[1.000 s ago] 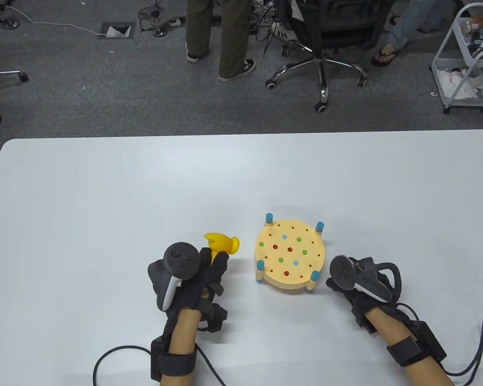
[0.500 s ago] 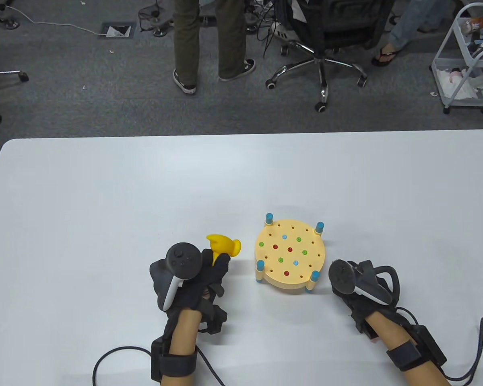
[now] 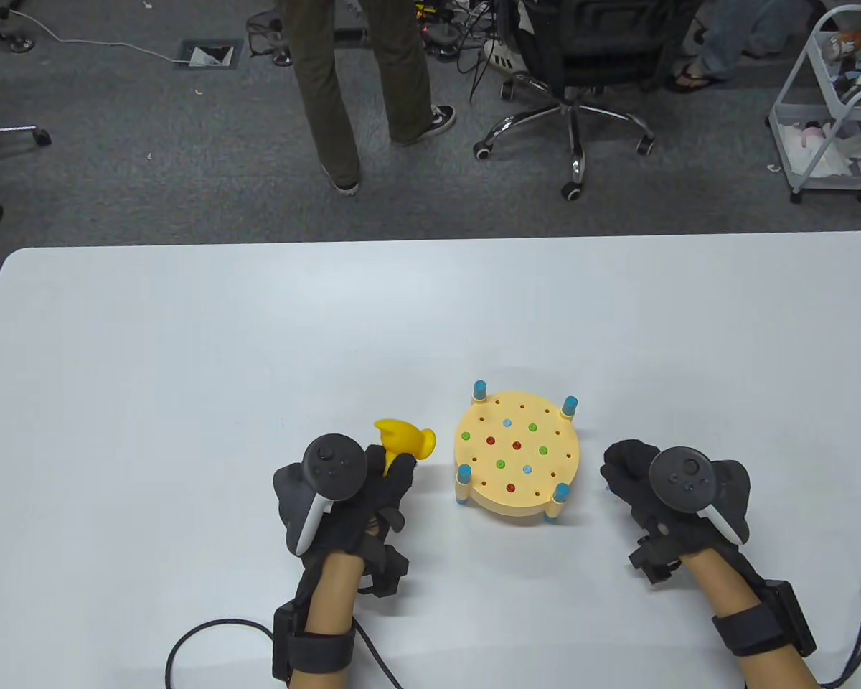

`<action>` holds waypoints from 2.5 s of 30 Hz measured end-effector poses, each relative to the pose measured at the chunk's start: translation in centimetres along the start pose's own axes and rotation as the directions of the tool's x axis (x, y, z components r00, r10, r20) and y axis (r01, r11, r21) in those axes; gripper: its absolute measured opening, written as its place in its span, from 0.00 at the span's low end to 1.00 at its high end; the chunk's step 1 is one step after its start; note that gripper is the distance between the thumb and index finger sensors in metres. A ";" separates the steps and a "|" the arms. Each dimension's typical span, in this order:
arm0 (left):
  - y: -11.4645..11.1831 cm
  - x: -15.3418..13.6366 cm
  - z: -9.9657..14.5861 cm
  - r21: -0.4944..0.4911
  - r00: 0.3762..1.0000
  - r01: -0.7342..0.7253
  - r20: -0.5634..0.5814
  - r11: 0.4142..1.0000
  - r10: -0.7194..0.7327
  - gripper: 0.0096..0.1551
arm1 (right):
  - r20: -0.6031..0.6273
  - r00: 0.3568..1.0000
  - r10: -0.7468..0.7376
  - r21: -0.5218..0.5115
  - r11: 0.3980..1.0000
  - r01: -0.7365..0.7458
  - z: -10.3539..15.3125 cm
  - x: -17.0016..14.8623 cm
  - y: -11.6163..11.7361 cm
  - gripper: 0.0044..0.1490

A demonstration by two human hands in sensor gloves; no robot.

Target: Hammer toy nails into tap bench

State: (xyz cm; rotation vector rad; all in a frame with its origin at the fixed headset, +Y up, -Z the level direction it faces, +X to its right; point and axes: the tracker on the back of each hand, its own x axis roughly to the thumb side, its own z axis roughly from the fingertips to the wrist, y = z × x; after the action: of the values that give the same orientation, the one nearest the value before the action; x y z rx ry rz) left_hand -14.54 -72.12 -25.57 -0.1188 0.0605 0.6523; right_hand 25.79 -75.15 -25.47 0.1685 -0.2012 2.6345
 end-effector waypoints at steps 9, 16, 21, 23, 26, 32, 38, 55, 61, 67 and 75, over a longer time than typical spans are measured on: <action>-0.3 0.0 -0.1 -0.009 1.000 0.012 0.005 1.000 -0.012 0.39 | 0.113 0.993 -0.016 -0.089 0.996 0.026 -1.3 3.7 -1.4 0.24; -0.4 0.1 -0.1 -0.020 1.000 0.014 0.004 1.000 -0.014 0.39 | 0.148 0.973 0.178 -0.066 0.983 -0.170 -3.2 6.2 -0.1 0.23; -0.4 0.1 -0.1 -0.025 1.000 0.013 0.002 1.000 -0.013 0.39 | 0.154 0.952 0.265 -0.052 0.964 -0.260 -3.5 6.8 0.3 0.23; -0.5 0.1 -0.1 -0.027 1.000 0.015 0.002 1.000 -0.015 0.39 | 0.162 0.945 0.284 -0.045 0.959 -0.280 -3.5 7.0 0.3 0.23; -0.6 0.1 -0.2 -0.030 1.000 0.023 0.003 0.999 -0.023 0.39 | 0.169 0.937 0.305 -0.039 0.952 -0.303 -3.6 7.3 0.3 0.23; -0.7 0.1 -0.2 -0.037 1.000 0.029 0.002 0.999 -0.028 0.39 | 0.184 0.916 0.358 -0.020 0.933 -0.360 -3.7 7.7 0.6 0.23; -0.8 0.2 -0.2 -0.043 0.999 0.034 0.001 0.998 -0.034 0.39 | 0.190 0.908 0.374 -0.021 0.926 -0.377 -3.6 8.1 0.8 0.24; -1.0 0.4 -0.3 -0.054 0.999 0.048 0.009 0.997 -0.048 0.39 | -0.059 0.983 0.172 -0.140 0.974 -0.179 -4.5 5.1 -1.9 0.37; -0.8 0.6 -0.2 -0.025 0.999 0.040 0.037 0.999 -0.039 0.39 | -0.039 0.979 -0.199 0.151 0.968 0.202 -6.4 0.8 1.5 0.45; -0.2 2.6 0.9 0.041 0.985 0.042 0.164 0.998 -0.048 0.39 | -0.082 0.971 -0.225 0.146 0.961 0.235 -6.8 -0.1 3.0 0.39; -1.8 9.1 3.6 0.079 0.905 0.202 0.367 0.976 -0.217 0.39 | -0.115 0.957 -0.268 0.168 0.944 0.285 -7.1 -0.7 3.8 0.37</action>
State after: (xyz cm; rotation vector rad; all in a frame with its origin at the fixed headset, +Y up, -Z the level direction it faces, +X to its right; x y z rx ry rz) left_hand -6.15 -67.53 -22.70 0.0393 -0.3049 0.4481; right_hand 23.99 -77.50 -32.97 0.1280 0.0908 2.3702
